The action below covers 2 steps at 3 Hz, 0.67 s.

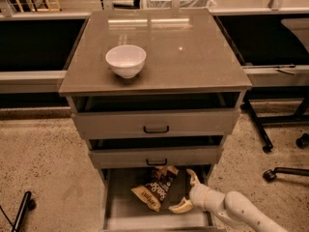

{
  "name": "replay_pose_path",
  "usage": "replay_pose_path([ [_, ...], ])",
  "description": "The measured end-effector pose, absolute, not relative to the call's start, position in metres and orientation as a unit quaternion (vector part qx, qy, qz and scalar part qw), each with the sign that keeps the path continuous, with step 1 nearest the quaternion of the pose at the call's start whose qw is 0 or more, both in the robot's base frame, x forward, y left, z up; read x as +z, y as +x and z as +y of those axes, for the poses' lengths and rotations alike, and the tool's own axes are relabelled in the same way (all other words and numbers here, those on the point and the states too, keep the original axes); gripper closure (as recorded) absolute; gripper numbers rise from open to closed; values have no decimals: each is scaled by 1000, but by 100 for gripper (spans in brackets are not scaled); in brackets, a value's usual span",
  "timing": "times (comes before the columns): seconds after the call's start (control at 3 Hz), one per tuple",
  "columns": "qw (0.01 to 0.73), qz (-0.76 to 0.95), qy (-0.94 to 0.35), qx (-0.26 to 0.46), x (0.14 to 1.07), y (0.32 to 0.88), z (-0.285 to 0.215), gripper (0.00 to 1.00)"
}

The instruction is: Pick brown chip bag from bottom drawer and place on counter

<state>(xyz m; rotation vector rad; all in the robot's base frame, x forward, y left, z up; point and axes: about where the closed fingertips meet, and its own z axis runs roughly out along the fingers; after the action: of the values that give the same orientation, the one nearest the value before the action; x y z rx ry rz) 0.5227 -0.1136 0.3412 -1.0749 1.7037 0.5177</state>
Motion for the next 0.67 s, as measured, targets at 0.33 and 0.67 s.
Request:
replay_pose_path([
  [0.33,504,711,-432,233,320,513,-102,0],
  [0.67,465,718,-454,249,306,512,-92,0],
])
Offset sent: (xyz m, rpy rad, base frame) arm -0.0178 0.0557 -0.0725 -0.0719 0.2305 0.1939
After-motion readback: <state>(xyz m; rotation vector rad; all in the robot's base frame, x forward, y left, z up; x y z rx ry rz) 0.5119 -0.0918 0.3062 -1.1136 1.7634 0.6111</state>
